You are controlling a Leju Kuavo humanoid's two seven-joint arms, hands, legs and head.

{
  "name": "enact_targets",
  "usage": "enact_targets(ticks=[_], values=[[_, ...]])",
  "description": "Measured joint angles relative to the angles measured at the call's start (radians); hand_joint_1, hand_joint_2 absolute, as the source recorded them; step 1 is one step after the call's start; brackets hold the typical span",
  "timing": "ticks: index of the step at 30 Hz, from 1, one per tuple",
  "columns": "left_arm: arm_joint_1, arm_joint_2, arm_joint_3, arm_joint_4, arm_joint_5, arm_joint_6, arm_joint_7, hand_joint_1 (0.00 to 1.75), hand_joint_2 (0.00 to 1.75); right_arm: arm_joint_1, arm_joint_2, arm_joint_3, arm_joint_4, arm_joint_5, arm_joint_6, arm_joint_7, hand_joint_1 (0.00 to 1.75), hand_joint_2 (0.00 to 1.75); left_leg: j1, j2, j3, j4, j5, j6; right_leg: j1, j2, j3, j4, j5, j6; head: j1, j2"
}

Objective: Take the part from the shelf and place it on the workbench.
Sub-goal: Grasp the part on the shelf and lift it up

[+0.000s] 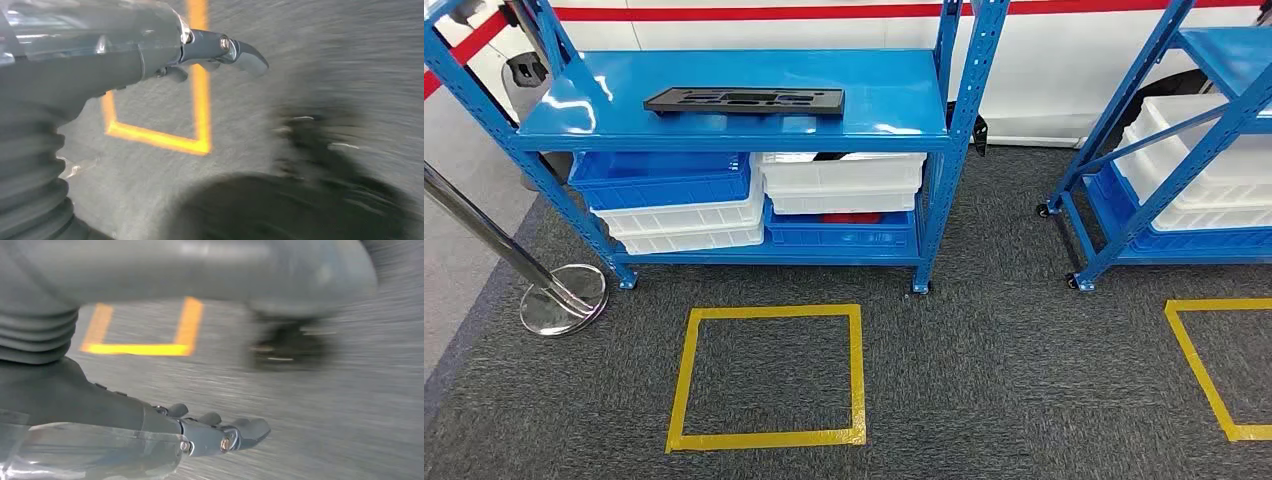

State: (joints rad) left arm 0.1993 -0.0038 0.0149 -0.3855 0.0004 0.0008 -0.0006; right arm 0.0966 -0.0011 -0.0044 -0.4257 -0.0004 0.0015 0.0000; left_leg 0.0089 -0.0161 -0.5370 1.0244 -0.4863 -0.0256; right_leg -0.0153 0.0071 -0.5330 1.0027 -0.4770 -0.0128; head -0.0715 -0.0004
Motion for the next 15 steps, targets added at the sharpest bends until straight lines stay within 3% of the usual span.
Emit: enact_targets(ticks=[2,4,5,6,7,10,12,15], values=[[0.022,0.000,0.000,0.034,0.000,0.000,0.001,0.00,1.75,-0.025,0.000,0.000,-0.033,0.000,0.000,0.000,0.00,1.75,0.001,0.001,-0.032,0.067,-0.040,-0.004,0.001,0.000,0.000,0.000,-0.001,-0.003,0.000,0.000],[0.057,0.000,0.006,0.088,-0.009,0.001,0.004,0.00,1.75,-0.065,0.000,-0.002,-0.081,0.004,-0.002,-0.001,0.00,1.75,0.002,0.002,-0.102,0.208,-0.108,-0.010,0.003,-0.001,0.000,0.001,-0.003,-0.007,0.000,0.000],[0.068,0.000,0.014,0.106,-0.020,0.002,0.006,0.00,1.75,-0.078,0.000,-0.005,-0.093,0.010,-0.004,-0.001,0.00,1.75,0.002,0.003,-0.129,0.260,-0.123,-0.011,0.005,-0.003,0.000,0.001,-0.003,-0.008,0.000,0.000],[0.073,0.000,0.026,0.118,-0.037,0.004,0.008,0.00,1.75,-0.088,0.000,-0.009,-0.099,0.019,-0.008,0.000,0.00,1.75,0.002,0.003,-0.139,0.276,-0.117,-0.010,0.006,-0.006,0.002,0.001,-0.005,-0.008,0.000,0.000],[0.074,0.000,0.040,0.128,-0.058,0.006,0.011,0.00,1.75,-0.095,0.000,-0.015,-0.102,0.030,-0.013,0.001,0.00,1.75,0.002,0.004,-0.129,0.248,-0.091,-0.007,0.007,-0.009,0.004,0.001,-0.006,-0.008,0.000,0.000],[0.063,-0.003,0.088,0.151,-0.132,0.013,0.019,0.00,1.75,-0.103,0.004,-0.034,-0.106,0.068,-0.030,0.010,0.00,1.75,-0.001,0.007,-0.030,0.037,0.010,0.010,0.011,-0.015,0.012,0.002,-0.011,-0.004,0.000,0.000],[0.050,-0.007,0.121,0.161,-0.183,0.017,0.023,0.00,1.75,-0.106,0.006,-0.048,-0.107,0.092,-0.042,0.014,0.00,1.75,-0.007,0.010,-0.005,-0.020,0.025,0.020,0.012,-0.014,0.012,0.002,-0.012,0.003,0.000,0.000],[0.028,-0.017,0.175,0.170,-0.260,0.022,0.031,0.00,1.75,-0.109,0.008,-0.071,-0.105,0.131,-0.058,0.017,0.00,1.75,-0.005,0.013,-0.001,-0.032,0.033,0.036,0.011,-0.011,0.010,0.009,-0.019,0.021,0.000,0.000]])
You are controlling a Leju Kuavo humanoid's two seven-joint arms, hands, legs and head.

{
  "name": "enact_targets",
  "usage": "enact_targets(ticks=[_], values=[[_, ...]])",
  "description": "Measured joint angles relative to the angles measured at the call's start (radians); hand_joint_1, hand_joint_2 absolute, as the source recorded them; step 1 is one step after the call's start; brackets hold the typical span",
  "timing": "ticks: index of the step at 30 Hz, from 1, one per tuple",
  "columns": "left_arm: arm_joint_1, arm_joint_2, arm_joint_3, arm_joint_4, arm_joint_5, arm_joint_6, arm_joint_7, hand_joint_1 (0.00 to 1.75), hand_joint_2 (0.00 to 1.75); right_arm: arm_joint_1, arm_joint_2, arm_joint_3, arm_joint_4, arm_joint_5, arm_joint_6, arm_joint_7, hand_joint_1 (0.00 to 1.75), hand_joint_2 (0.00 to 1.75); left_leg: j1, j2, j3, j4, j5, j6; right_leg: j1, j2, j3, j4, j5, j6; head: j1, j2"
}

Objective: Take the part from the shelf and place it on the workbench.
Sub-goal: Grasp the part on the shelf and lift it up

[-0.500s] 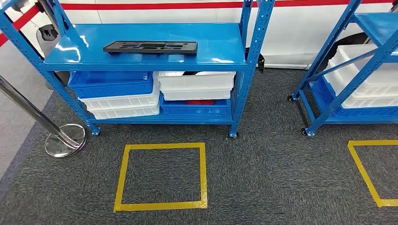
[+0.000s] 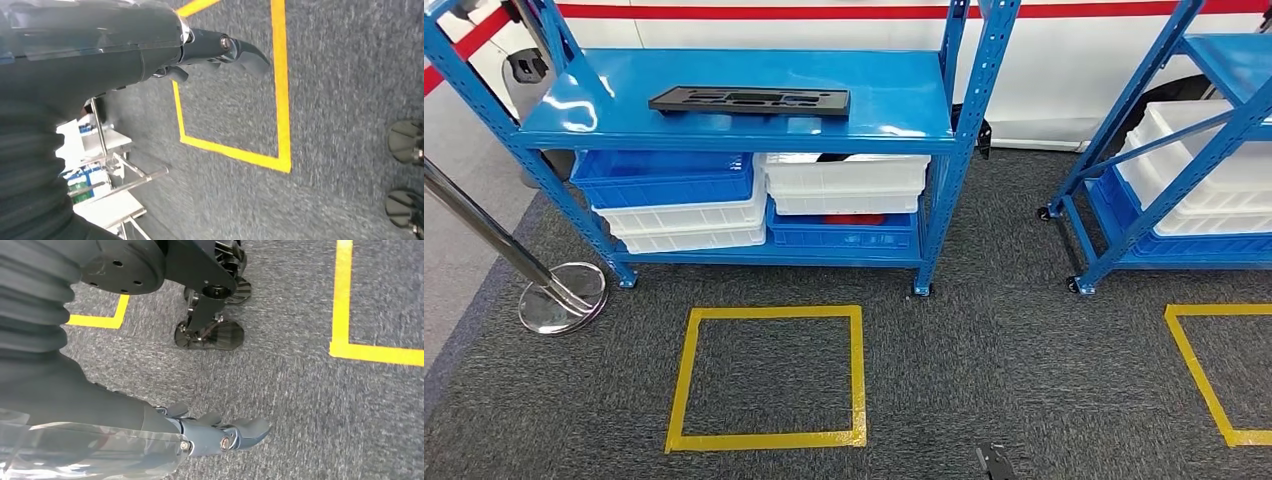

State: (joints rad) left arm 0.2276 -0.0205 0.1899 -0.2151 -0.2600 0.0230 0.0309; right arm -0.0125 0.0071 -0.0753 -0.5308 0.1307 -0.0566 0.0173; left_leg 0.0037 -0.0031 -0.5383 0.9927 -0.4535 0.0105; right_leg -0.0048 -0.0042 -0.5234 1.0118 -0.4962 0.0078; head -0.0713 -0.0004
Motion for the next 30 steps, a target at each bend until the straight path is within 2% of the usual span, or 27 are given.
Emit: enact_targets(ticks=[1,2,4,5,6,7,9,10,11,14,16,18,20,21,22,23,25,26,27,30], values=[[-0.008,-0.004,0.020,0.002,-0.027,0.002,0.001,0.00,1.75,-0.001,0.000,-0.009,0.002,0.014,-0.005,0.001,0.00,1.75,0.002,0.001,0.003,-0.007,0.004,0.007,0.000,0.001,-0.010,0.022,-0.016,0.005,0.000,0.000],[-0.016,-0.008,0.039,0.003,-0.053,0.003,0.002,0.00,1.31,-0.002,0.001,-0.019,0.004,0.027,-0.009,0.002,0.00,1.31,0.005,0.003,0.005,-0.012,0.008,0.012,-0.001,0.002,-0.029,0.065,-0.043,0.009,0.000,0.000],[-0.033,-0.017,0.080,0.007,-0.107,0.003,0.003,0.00,0.44,-0.004,0.003,-0.038,0.014,0.055,-0.015,0.005,0.00,0.44,0.003,0.004,0.003,-0.012,0.010,0.016,-0.004,0.003,-0.093,0.193,-0.108,0.013,0.000,0.000],[-0.041,-0.021,0.099,0.008,-0.133,0.002,0.003,0.00,0.00,-0.004,0.003,-0.048,0.020,0.069,-0.017,0.008,0.00,0.00,0.002,0.003,0.001,-0.011,0.010,0.016,-0.006,0.003,-0.121,0.247,-0.125,0.016,0.000,0.000],[-0.049,-0.026,0.121,0.009,-0.161,0.000,0.003,0.00,0.00,-0.004,0.004,-0.058,0.026,0.084,-0.020,0.011,0.00,0.00,0.002,0.003,0.001,-0.009,0.009,0.015,-0.008,0.003,-0.134,0.270,-0.123,0.018,0.000,0.000],[-0.057,-0.031,0.141,0.010,-0.186,-0.002,0.003,0.00,0.00,-0.004,0.004,-0.068,0.033,0.098,-0.022,0.014,0.00,0.00,0.002,0.003,0.001,-0.006,0.007,0.014,-0.010,0.003,-0.127,0.253,-0.100,0.020,0.000,0.000],[-0.072,-0.041,0.183,0.012,-0.236,-0.007,0.003,0.00,0.00,-0.004,0.004,-0.086,0.045,0.127,-0.025,0.019,0.00,0.00,0.003,0.002,0.001,0.003,0.001,0.009,-0.014,0.003,-0.069,0.125,-0.028,0.021,0.000,0.000],[-0.080,-0.045,0.202,0.012,-0.261,-0.009,0.003,0.00,0.00,-0.005,0.004,-0.093,0.050,0.142,-0.026,0.020,0.00,0.00,0.002,0.001,0.000,0.008,-0.002,0.004,-0.013,0.003,-0.041,0.064,-0.004,0.018,0.000,0.000],[-0.087,-0.049,0.219,0.012,-0.287,-0.011,0.005,0.00,0.00,-0.006,0.004,-0.098,0.054,0.158,-0.026,0.021,0.00,0.00,0.001,0.001,-0.002,0.013,-0.005,-0.002,-0.012,0.004,-0.024,0.024,0.009,0.014,0.000,0.000],[-0.107,-0.057,0.271,0.013,-0.372,-0.013,0.016,0.00,0.00,-0.007,0.005,-0.113,0.071,0.212,-0.027,0.018,0.00,0.00,-0.001,0.001,-0.004,0.016,-0.008,-0.019,-0.008,0.006,-0.021,0.009,0.011,-0.005,0.000,0.000],[-0.113,-0.062,0.314,0.013,-0.427,-0.014,0.023,0.00,0.00,-0.010,0.007,-0.125,0.084,0.248,-0.029,0.013,0.00,0.00,0.001,0.001,-0.012,0.037,-0.024,-0.030,-0.010,0.006,-0.021,0.005,0.015,-0.017,0.000,0.000],[-0.117,-0.067,0.353,0.014,-0.476,-0.016,0.030,0.00,0.00,-0.017,0.009,-0.133,0.096,0.282,-0.031,0.003,0.00,0.00,0.003,0.001,-0.055,0.134,-0.081,-0.039,-0.011,0.005,-0.021,0.003,0.017,-0.025,0.000,0.000],[-0.121,-0.072,0.386,0.015,-0.520,-0.019,0.035,0.00,0.00,-0.027,0.011,-0.139,0.107,0.314,-0.035,-0.010,0.00,0.00,0.004,0.001,-0.120,0.273,-0.141,-0.043,-0.009,0.004,-0.022,0.003,0.017,-0.028,0.000,0.000],[-0.123,-0.074,0.401,0.015,-0.540,-0.020,0.037,0.00,0.00,-0.032,0.012,-0.140,0.113,0.328,-0.037,-0.015,0.00,0.00,0.004,0.001,-0.141,0.315,-0.149,-0.044,-0.008,0.004,-0.022,0.004,0.016,-0.029,0.000,0.000],[-0.125,-0.077,0.415,0.016,-0.559,-0.021,0.039,0.00,0.00,-0.036,0.014,-0.142,0.118,0.343,-0.039,-0.021,0.00,0.00,0.004,0.000,-0.145,0.321,-0.139,-0.043,-0.007,0.005,-0.021,0.005,0.016,-0.029,0.000,0.000],[-0.125,-0.079,0.427,0.017,-0.577,-0.022,0.041,0.00,0.00,-0.040,0.016,-0.143,0.122,0.356,-0.041,-0.028,0.00,0.00,0.004,0.000,-0.132,0.290,-0.112,-0.041,-0.007,0.007,-0.019,0.005,0.015,-0.029,0.000,0.000],[-0.125,-0.082,0.444,0.020,-0.609,-0.023,0.046,0.00,0.00,-0.048,0.021,-0.145,0.128,0.381,-0.043,-0.039,0.00,0.00,0.002,-0.001,-0.069,0.150,-0.040,-0.032,-0.005,0.011,-0.016,0.006,0.014,-0.027,0.000,0.000],[-0.126,-0.083,0.453,0.021,-0.628,-0.024,0.049,0.00,0.00,-0.053,0.024,-0.147,0.132,0.396,-0.045,-0.046,0.00,0.00,0.001,-0.002,-0.040,0.088,-0.017,-0.027,-0.004,0.013,-0.017,0.007,0.013,-0.023,0.000,0.000],[-0.127,-0.086,0.465,0.022,-0.651,-0.024,0.052,0.00,0.00,-0.061,0.027,-0.148,0.137,0.413,-0.046,-0.054,0.00,0.00,-0.002,-0.002,-0.023,0.045,-0.004,-0.021,-0.003,0.014,-0.019,0.008,0.012,-0.019,0.000,0.000],[-0.135,-0.095,0.519,0.024,-0.743,-0.025,0.059,0.00,0.00,-0.091,0.035,-0.151,0.157,0.490,-0.058,-0.095,0.00,0.00,-0.004,-0.004,-0.018,0.020,0.002,-0.004,-0.003,0.016,-0.025,0.011,0.014,-0.001,0.000,0.000]])
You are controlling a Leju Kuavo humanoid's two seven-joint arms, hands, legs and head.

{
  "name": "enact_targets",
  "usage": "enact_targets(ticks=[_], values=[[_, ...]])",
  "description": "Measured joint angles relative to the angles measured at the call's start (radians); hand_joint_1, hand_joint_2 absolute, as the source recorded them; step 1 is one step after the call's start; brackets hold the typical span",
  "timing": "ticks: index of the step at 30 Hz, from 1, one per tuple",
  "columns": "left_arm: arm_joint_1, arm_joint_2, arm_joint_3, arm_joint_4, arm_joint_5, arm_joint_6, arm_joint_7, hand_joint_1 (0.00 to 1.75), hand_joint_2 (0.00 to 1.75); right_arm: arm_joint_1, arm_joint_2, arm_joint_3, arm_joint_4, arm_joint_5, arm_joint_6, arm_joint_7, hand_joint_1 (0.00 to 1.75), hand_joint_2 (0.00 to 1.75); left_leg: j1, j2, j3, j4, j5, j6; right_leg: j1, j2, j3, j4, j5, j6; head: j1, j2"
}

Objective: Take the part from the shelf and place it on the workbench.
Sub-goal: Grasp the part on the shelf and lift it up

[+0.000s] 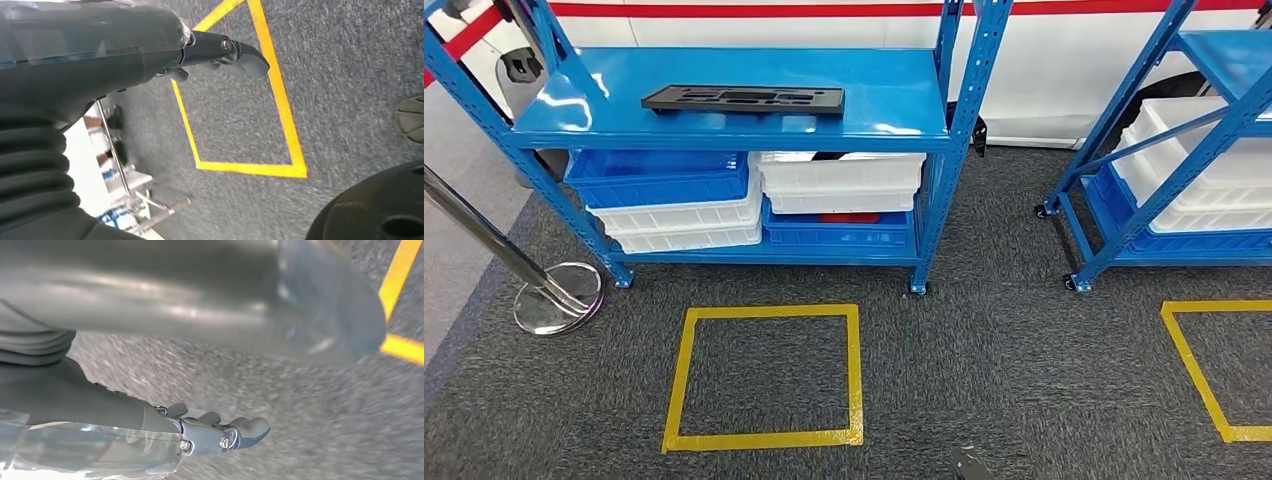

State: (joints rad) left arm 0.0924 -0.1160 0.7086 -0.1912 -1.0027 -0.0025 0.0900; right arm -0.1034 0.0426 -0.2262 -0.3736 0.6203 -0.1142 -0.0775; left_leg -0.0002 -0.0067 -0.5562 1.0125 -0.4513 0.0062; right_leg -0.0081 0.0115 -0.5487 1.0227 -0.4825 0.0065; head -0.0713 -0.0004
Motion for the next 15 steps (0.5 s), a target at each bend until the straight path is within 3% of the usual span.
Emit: enact_targets(ticks=[2,5,6,7,8,11,12,15], values=[[-0.005,-0.007,0.034,0.000,-0.060,0.000,0.005,0.00,0.00,-0.024,0.008,0.001,0.010,0.058,-0.014,-0.033,0.00,0.00,0.003,0.003,0.001,-0.011,0.008,0.013,-0.002,-0.002,-0.018,0.042,-0.028,0.009,0.000,0.000],[-0.011,-0.016,0.074,0.001,-0.134,0.001,0.014,0.00,0.00,-0.060,0.023,0.009,0.026,0.137,-0.039,-0.083,0.00,0.00,0.001,0.006,-0.002,-0.015,0.012,0.023,-0.004,-0.004,-0.104,0.222,-0.120,0.015,0.000,0.000],[-0.013,-0.018,0.084,0.001,-0.156,0.001,0.016,0.00,0.00,-0.070,0.028,0.014,0.031,0.161,-0.049,-0.099,0.00,0.00,0.000,0.006,-0.003,-0.014,0.012,0.024,-0.005,-0.005,-0.127,0.268,-0.133,0.017,0.000,0.000],[-0.015,-0.019,0.091,0.001,-0.178,0.002,0.017,0.00,0.00,-0.081,0.034,0.021,0.035,0.184,-0.061,-0.116,0.00,0.00,0.000,0.005,-0.004,-0.013,0.012,0.024,-0.006,-0.005,-0.133,0.280,-0.126,0.018,0.000,0.000],[-0.017,-0.021,0.096,0.001,-0.199,0.002,0.018,0.00,0.00,-0.093,0.040,0.029,0.038,0.205,-0.073,-0.134,0.00,0.00,0.000,0.004,-0.004,-0.012,0.012,0.023,-0.007,-0.005,-0.119,0.251,-0.100,0.018,0.000,0.000],[-0.021,-0.024,0.105,0.001,-0.256,0.008,0.024,0.00,0.00,-0.139,0.059,0.053,0.040,0.260,-0.111,-0.188,0.00,0.00,-0.003,0.003,-0.004,0.000,0.006,0.012,-0.007,-0.006,-0.028,0.060,-0.012,0.011,0.000,0.000],[-0.022,-0.024,0.109,0.001,-0.274,0.011,0.026,0.00,0.00,-0.155,0.066,0.062,0.040,0.275,-0.122,-0.205,0.00,0.00,-0.004,0.002,-0.005,0.004,0.005,0.006,-0.007,-0.005,-0.013,0.024,-0.003,0.006,0.000,0.000],[-0.028,-0.024,0.119,0.001,-0.321,0.017,0.026,0.00,0.00,-0.190,0.087,0.089,0.040,0.318,-0.153,-0.251,0.00,0.00,-0.007,-0.001,-0.005,0.002,0.007,-0.008,-0.004,-0.004,-0.012,0.011,-0.002,-0.008,0.000,0.000]])
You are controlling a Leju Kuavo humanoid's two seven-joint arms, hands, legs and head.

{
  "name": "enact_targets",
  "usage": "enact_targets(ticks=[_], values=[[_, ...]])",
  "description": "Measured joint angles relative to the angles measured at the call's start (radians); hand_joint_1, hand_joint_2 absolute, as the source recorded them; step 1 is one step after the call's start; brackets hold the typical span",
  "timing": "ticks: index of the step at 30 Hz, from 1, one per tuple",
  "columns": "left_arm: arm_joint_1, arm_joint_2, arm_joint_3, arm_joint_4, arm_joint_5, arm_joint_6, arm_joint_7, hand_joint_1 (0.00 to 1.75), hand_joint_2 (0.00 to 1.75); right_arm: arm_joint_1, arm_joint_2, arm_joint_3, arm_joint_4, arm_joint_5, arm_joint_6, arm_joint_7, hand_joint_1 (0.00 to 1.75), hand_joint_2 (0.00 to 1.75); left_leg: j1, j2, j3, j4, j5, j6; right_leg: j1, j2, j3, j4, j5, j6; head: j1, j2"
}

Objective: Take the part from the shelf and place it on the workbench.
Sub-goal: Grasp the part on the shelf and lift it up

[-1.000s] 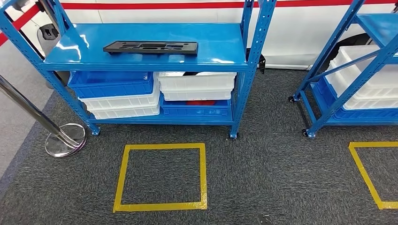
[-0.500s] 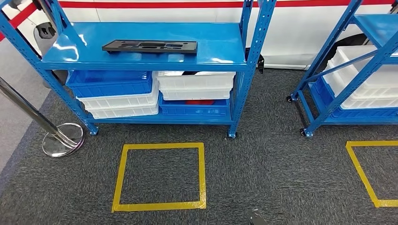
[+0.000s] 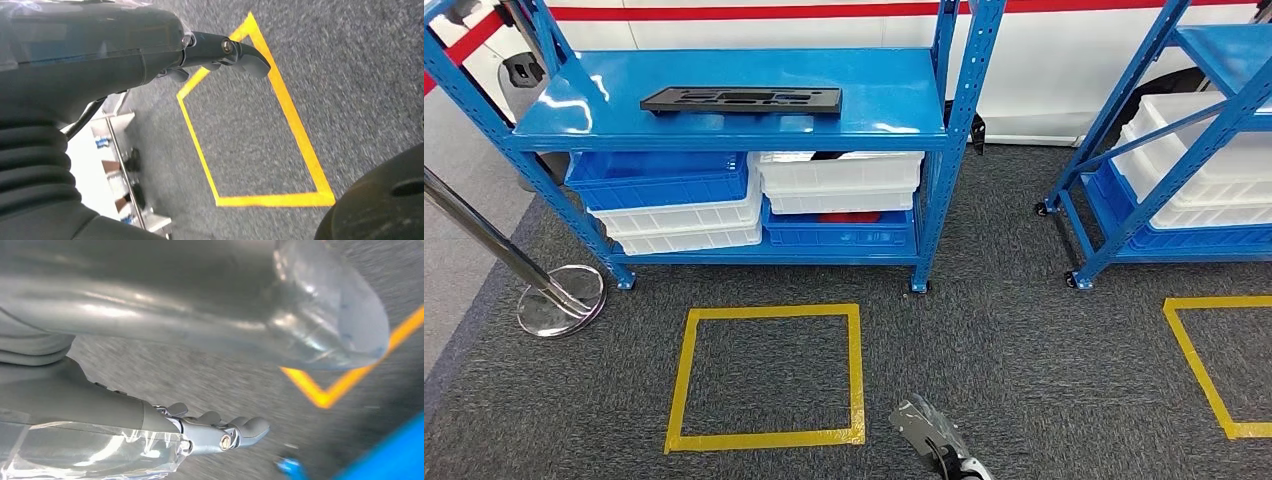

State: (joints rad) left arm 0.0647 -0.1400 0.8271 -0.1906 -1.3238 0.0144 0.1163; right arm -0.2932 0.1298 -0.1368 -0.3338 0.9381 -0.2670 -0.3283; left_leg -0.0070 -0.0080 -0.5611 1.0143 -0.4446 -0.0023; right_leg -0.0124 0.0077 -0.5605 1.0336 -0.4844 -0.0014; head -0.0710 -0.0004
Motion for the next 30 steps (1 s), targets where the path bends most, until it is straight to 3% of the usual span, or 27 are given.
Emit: enact_targets(ticks=[6,8,9,10,12,13,17,19,21,23,24,25,27,29,30], values=[[-0.001,0.000,0.002,0.000,-0.011,0.001,0.000,0.00,0.00,-0.009,0.006,0.008,0.000,0.011,-0.008,-0.013,0.00,0.00,0.000,-0.001,0.001,-0.002,0.001,-0.004,-0.001,0.000,0.000,-0.001,0.001,-0.003,0.000,0.000],[-0.003,0.000,0.006,0.000,-0.039,0.005,0.000,0.00,0.00,-0.029,0.019,0.021,-0.002,0.032,-0.027,-0.041,0.00,0.00,-0.001,-0.006,-0.025,0.060,-0.037,-0.014,-0.006,-0.001,0.002,-0.004,0.004,-0.011,0.000,0.000],[-0.014,-0.001,0.012,0.000,-0.068,0.012,0.002,0.00,0.00,-0.051,0.032,0.038,-0.003,0.052,-0.048,-0.072,0.00,0.00,-0.003,-0.009,-0.063,0.142,-0.068,-0.018,-0.007,-0.001,0.004,-0.006,0.004,-0.016,0.000,0.000],[-0.038,-0.002,0.020,0.000,-0.101,0.019,0.002,0.00,0.00,-0.076,0.045,0.060,-0.008,0.076,-0.071,-0.111,0.00,0.00,-0.005,-0.011,-0.076,0.171,-0.069,-0.020,-0.007,-0.004,0.010,-0.007,0.001,-0.020,0.000,0.000],[-0.098,-0.012,0.036,-0.001,-0.141,0.030,0.004,0.00,0.00,-0.111,0.061,0.103,-0.024,0.108,-0.102,-0.164,0.00,0.00,-0.009,-0.003,-0.058,0.122,-0.027,-0.010,-0.001,-0.008,0.019,-0.006,-0.008,-0.018,0.000,0.000],[-0.123,-0.019,0.041,-0.001,-0.149,0.031,0.003,0.00,0.00,-0.122,0.064,0.124,-0.037,0.117,-0.111,-0.175,0.00,0.00,-0.010,0.002,-0.023,0.042,0.003,-0.001,0.002,-0.009,0.021,-0.006,-0.010,-0.014,0.000,0.000],[-0.158,-0.040,0.050,-0.001,-0.163,0.036,0.001,0.00,0.00,-0.156,0.063,0.204,-0.085,0.147,-0.150,-0.182,0.00,0.00,-0.006,0.003,-0.001,-0.006,-0.006,0.025,0.008,-0.007,0.018,0.005,-0.003,0.006,0.000,0.000],[-0.161,-0.045,0.051,-0.001,-0.167,0.038,0.000,0.00,0.00,-0.164,0.060,0.228,-0.106,0.159,-0.167,-0.179,0.00,0.00,-0.002,0.002,0.015,-0.013,-0.009,0.037,0.008,-0.007,-0.013,0.067,-0.028,0.014,0.000,0.000],[-0.167,-0.048,0.053,-0.001,-0.172,0.039,0.000,0.00,0.00,-0.172,0.052,0.267,-0.131,0.177,-0.192,-0.171,0.00,0.00,-0.001,0.001,0.023,-0.015,-0.017,0.045,0.007,-0.007,-0.097,0.192,-0.075,0.021,0.000,0.000],[-0.173,-0.050,0.055,-0.001,-0.176,0.040,0.000,0.00,0.00,-0.177,0.041,0.313,-0.157,0.202,-0.220,-0.156,0.00,0.00,-0.002,-0.001,0.033,-0.014,-0.029,0.047,0.006,-0.007,-0.172,0.277,-0.088,0.023,0.000,0.000],[-0.175,-0.051,0.057,-0.001,-0.177,0.041,0.000,0.00,0.00,-0.177,0.035,0.335,-0.172,0.215,-0.234,-0.145,0.00,0.00,-0.002,-0.003,0.044,-0.014,-0.037,0.046,0.006,-0.007,-0.185,0.271,-0.069,0.022,0.000,0.000],[-0.176,-0.052,0.060,-0.001,-0.178,0.041,-0.001,0.00,0.00,-0.177,0.029,0.355,-0.189,0.229,-0.246,-0.134,0.00,0.00,-0.002,-0.004,0.058,-0.014,-0.047,0.044,0.007,-0.007,-0.179,0.227,-0.032,0.019,0.000,0.000],[-0.178,-0.057,0.065,-0.001,-0.181,0.043,-0.003,0.00,0.00,-0.179,0.014,0.392,-0.229,0.256,-0.269,-0.108,0.00,0.00,-0.003,-0.004,0.086,-0.013,-0.071,0.039,0.012,-0.006,-0.143,0.090,0.066,0.007,0.000,0.000],[-0.184,-0.063,0.068,0.000,-0.186,0.046,-0.006,0.00,0.00,-0.180,-0.002,0.427,-0.269,0.281,-0.286,-0.080,0.00,0.00,-0.003,-0.006,0.101,-0.016,-0.091,0.030,0.020,-0.005,-0.120,0.007,0.109,-0.003,0.000,0.000],[-0.187,-0.066,0.069,0.001,-0.189,0.048,-0.008,0.00,0.00,-0.180,-0.011,0.445,-0.292,0.292,-0.293,-0.066,0.00,0.00,-0.003,-0.006,0.105,-0.014,-0.094,0.025,0.022,-0.004,-0.116,-0.004,0.105,-0.007,0.001,0.000]])
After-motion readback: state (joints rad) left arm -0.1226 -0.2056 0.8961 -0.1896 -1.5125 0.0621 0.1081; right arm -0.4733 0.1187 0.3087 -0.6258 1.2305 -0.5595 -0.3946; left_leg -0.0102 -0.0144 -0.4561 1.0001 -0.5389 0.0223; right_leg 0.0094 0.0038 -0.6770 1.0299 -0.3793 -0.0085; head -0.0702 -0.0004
